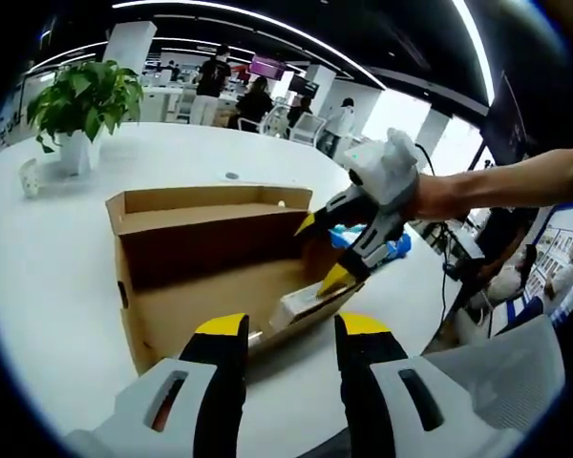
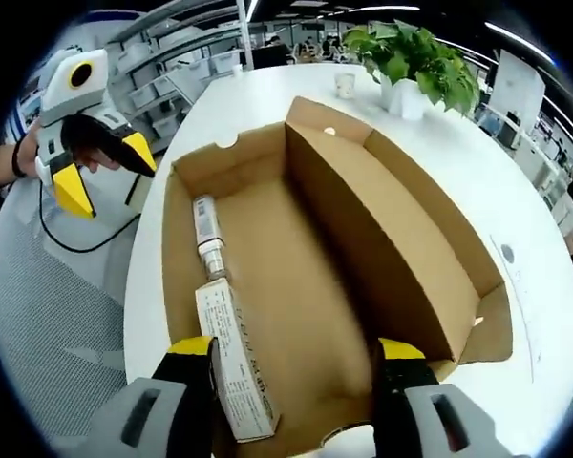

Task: Operate the shoe box by opening the lid, removing the specified soft item, and placing it in the target area until the item is outside and the box remains undamaged.

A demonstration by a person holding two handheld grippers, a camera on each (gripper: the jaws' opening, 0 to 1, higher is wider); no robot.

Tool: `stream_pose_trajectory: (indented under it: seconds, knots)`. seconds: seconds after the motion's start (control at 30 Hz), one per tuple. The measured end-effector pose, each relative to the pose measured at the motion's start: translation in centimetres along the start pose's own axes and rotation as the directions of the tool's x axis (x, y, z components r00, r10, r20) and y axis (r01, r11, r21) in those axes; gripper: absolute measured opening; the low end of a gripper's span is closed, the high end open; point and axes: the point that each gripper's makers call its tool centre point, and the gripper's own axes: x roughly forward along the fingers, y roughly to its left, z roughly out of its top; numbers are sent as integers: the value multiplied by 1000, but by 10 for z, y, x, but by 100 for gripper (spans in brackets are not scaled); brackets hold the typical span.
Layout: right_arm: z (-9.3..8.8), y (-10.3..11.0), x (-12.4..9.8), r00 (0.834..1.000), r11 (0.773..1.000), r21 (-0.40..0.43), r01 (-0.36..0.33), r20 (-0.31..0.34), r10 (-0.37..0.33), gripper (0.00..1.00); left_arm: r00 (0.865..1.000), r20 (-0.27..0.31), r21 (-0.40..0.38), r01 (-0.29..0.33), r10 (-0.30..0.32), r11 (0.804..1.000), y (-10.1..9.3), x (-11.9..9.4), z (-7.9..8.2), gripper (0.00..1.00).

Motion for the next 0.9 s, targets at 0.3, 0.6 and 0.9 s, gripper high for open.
stream_pose_trajectory:
  seconds: [0.3,0.6,0.9]
  knots:
    - [5,16,7,999,997,-70,-33,-25,31,63,1000,-5,8,8,-8,1000,-6,0,-1,36]
    - [8,6,2,999,995,-89,33,-36,-36,64,1000,-2,5,5,-5,1000,-2,0,-1,36]
    - [11,14,7,999,992,-127,-4,-45,-2,63,1000,-6,10,12,-12,1000,-5,1,-1,36]
